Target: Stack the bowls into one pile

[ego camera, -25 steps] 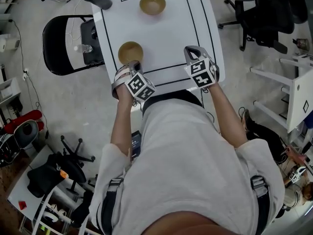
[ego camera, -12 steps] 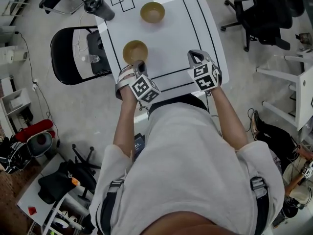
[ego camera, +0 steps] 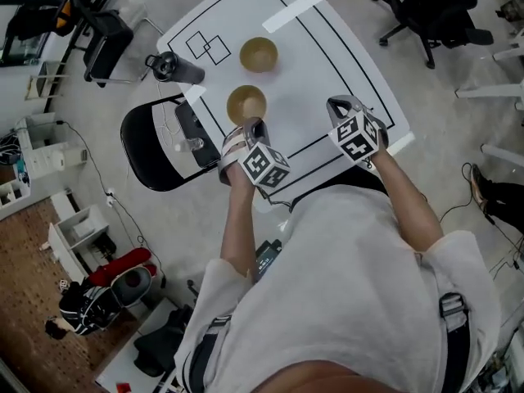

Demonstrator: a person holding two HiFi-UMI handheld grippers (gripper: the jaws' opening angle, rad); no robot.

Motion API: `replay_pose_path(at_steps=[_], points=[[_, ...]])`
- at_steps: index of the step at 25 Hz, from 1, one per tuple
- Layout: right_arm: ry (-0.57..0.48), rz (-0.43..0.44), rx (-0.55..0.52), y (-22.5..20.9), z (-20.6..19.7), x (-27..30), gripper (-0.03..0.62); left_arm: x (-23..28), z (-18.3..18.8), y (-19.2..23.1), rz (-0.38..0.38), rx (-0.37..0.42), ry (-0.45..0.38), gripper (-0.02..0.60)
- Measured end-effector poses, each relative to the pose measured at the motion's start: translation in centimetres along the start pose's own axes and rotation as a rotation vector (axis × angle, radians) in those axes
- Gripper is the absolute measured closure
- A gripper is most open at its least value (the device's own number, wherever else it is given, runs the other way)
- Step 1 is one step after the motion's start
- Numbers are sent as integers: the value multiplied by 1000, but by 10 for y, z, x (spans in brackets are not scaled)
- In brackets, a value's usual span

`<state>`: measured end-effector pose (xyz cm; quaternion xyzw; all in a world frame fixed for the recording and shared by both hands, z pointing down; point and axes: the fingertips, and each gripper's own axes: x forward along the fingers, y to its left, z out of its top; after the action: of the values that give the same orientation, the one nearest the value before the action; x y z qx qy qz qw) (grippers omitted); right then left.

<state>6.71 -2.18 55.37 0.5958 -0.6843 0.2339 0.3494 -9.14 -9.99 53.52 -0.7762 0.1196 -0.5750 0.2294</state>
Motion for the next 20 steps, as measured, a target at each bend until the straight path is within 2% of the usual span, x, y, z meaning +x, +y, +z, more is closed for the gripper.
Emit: replay_pose_path(at_steps=[15,20], points=[[14,-36,129,-1,-10,21,594,27,27,36,8,147,-98,560],[-87,18,120,17,12,25,594,31,25,54,30,163,-102,560]])
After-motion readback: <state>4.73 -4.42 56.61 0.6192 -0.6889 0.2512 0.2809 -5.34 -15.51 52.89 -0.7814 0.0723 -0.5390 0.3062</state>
